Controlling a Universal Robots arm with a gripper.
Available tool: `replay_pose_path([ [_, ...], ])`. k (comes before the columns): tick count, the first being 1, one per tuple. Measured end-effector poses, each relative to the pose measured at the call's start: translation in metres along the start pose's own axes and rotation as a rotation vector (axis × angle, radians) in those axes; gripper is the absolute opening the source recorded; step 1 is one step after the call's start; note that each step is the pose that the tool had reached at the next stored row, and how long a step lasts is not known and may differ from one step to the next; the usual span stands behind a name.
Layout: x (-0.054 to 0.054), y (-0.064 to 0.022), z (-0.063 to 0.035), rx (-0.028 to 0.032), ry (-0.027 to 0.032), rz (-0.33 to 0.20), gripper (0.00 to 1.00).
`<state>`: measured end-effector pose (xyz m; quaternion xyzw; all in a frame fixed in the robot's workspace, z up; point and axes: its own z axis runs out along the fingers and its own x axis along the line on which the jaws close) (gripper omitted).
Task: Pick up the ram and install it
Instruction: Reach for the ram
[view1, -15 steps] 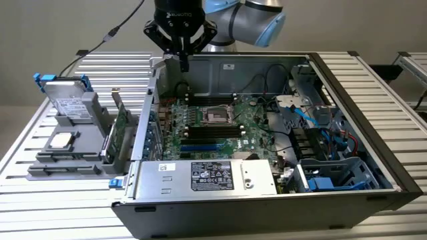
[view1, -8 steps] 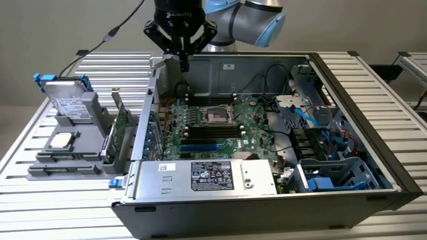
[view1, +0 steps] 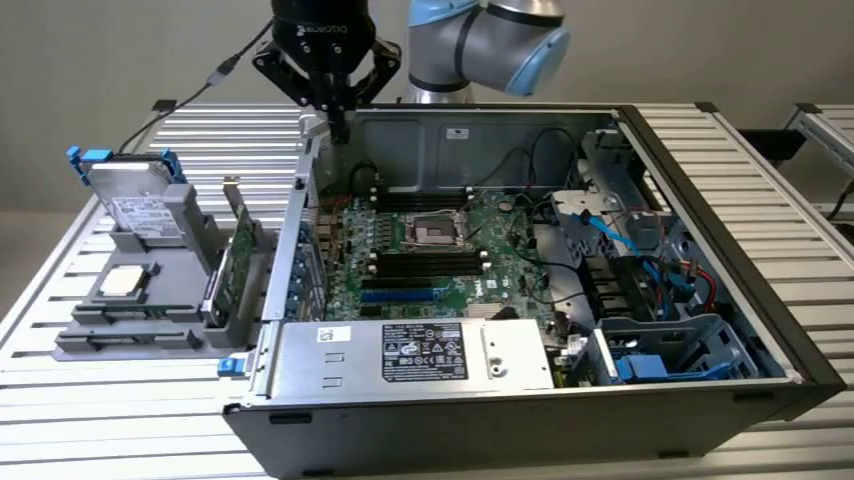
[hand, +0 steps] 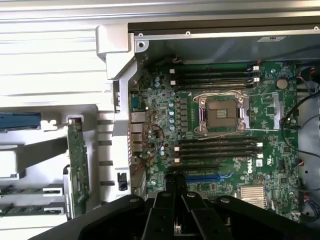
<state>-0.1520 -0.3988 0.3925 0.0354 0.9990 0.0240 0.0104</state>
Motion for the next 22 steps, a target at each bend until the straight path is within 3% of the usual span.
replay_pose_path([
  [12, 0.055, -0.0039, 0.0006, 0.0001, -0.0001, 0.000, 0.10],
  [22, 0.098, -0.0077, 0.0069, 0.0053, -0.0002, -0.001, 0.10],
])
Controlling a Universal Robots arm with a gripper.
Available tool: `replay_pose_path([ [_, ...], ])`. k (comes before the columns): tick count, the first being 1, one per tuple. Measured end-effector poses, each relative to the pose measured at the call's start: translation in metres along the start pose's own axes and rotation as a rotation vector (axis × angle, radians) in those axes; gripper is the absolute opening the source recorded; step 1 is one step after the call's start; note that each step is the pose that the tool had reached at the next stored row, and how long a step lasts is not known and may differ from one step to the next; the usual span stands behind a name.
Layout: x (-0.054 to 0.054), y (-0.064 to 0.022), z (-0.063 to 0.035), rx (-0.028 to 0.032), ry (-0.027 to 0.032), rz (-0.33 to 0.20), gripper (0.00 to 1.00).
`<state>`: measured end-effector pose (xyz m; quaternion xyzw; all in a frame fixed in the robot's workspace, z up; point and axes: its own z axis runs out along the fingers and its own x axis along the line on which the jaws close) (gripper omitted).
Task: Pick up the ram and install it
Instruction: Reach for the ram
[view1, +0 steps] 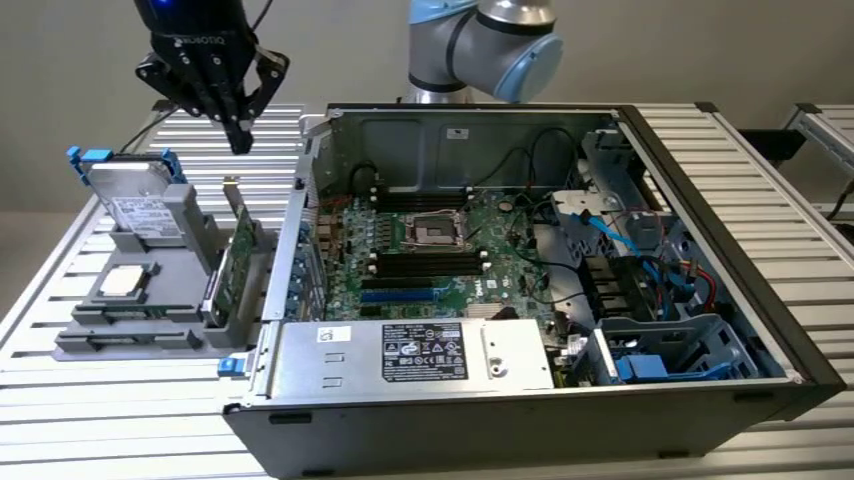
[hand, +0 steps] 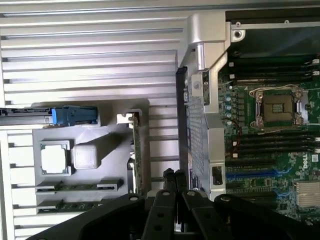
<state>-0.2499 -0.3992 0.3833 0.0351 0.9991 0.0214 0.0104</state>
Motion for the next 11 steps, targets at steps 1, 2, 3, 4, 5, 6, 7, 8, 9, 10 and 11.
replay_pose_path([
  [1, 0.002, -0.0004, 0.0007, 0.0001, 0.0002, 0.000, 0.10],
  [2, 0.004, -0.0008, 0.0015, 0.0002, 0.0007, -0.001, 0.10],
  [3, 0.005, -0.0013, 0.0021, 0.0003, 0.0013, -0.002, 0.10],
  [4, 0.006, -0.0017, 0.0028, 0.0002, 0.0019, -0.003, 0.10],
  [5, 0.008, -0.0022, 0.0036, 0.0002, 0.0027, -0.004, 0.10],
  [6, 0.009, -0.0028, 0.0045, 0.0003, 0.0036, -0.005, 0.10],
  [7, 0.010, -0.0033, 0.0053, 0.0004, 0.0045, -0.006, 0.10],
  [8, 0.011, -0.0039, 0.0062, 0.0004, 0.0054, -0.007, 0.10],
  [9, 0.013, -0.0044, 0.0071, 0.0004, 0.0063, -0.008, 0.10],
  [10, 0.014, -0.0051, 0.0083, 0.0005, 0.0073, -0.009, 0.10],
  [11, 0.015, -0.0058, 0.0096, 0.0006, 0.0085, -0.010, 0.10],
])
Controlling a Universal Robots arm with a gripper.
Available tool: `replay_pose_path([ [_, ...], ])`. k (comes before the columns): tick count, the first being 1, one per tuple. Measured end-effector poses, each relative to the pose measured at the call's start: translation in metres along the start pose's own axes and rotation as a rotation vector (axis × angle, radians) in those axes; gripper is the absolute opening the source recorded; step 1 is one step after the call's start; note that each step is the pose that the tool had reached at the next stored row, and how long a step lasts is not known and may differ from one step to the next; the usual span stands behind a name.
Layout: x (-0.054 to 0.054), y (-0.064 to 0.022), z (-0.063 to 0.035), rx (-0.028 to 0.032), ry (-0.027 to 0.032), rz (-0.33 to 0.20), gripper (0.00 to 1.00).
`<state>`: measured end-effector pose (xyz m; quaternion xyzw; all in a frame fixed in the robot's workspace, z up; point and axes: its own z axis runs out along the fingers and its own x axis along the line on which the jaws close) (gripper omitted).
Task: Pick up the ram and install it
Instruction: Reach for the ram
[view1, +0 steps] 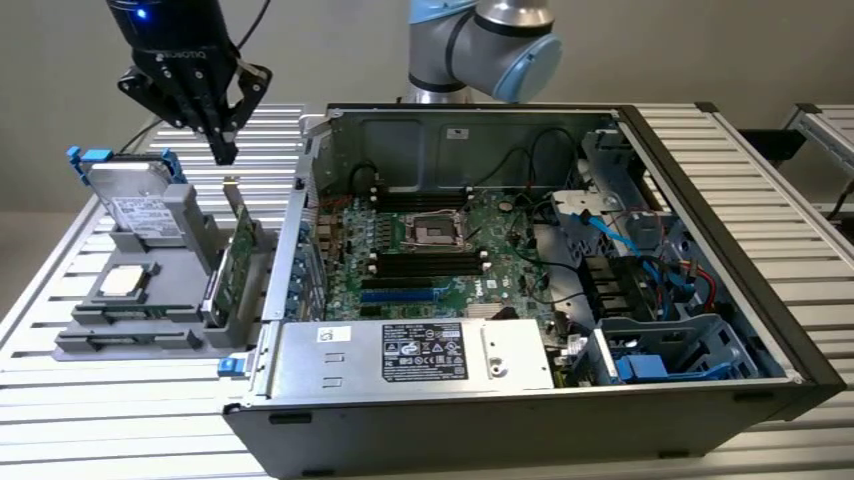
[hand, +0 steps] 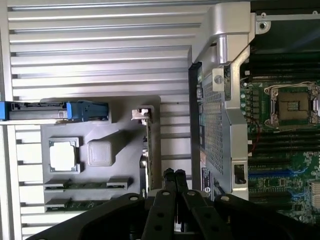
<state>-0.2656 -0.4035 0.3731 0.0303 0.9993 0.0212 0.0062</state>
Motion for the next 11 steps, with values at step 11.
replay_pose_path([
  [11, 0.023, -0.0068, 0.0157, 0.0004, 0.0088, -0.005, 0.10],
])
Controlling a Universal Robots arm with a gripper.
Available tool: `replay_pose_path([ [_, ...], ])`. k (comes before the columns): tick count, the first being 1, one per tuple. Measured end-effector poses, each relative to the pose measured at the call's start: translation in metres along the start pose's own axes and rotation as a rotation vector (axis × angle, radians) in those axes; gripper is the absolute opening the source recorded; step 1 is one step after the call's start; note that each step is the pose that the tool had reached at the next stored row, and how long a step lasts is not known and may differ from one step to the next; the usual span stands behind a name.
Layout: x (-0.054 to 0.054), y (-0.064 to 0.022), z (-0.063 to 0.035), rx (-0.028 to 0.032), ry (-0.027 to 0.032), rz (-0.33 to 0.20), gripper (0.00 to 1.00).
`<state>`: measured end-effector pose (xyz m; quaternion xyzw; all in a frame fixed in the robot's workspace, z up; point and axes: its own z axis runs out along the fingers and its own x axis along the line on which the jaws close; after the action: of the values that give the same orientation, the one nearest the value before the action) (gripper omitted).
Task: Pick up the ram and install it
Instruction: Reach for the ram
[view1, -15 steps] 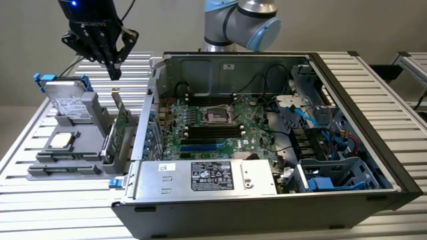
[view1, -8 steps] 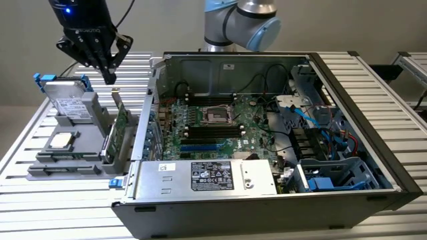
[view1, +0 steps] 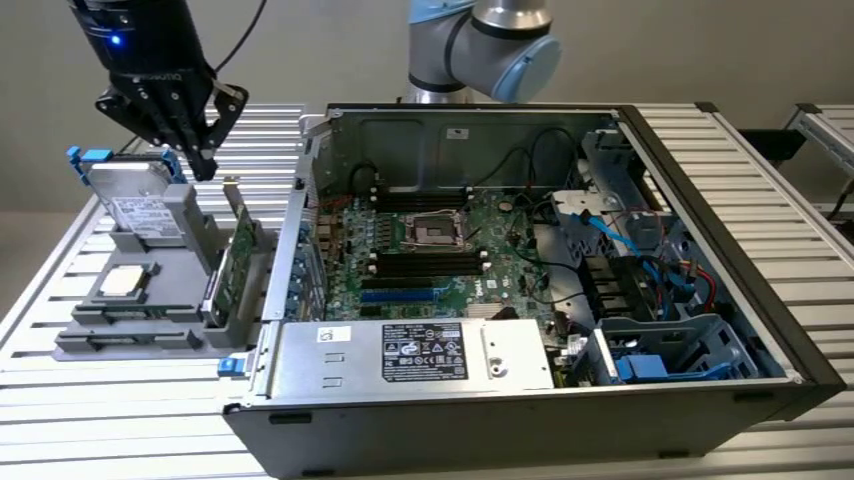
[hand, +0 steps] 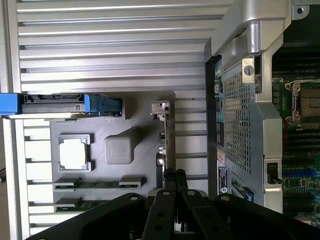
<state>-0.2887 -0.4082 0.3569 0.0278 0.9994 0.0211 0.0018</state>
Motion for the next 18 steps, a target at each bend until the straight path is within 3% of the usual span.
replay_pose_path([
  [8, 0.018, -0.0074, 0.0086, 0.0001, 0.0018, -0.001, 0.10],
  [18, 0.034, -0.0284, 0.0154, 0.0001, 0.0022, -0.003, 0.10],
])
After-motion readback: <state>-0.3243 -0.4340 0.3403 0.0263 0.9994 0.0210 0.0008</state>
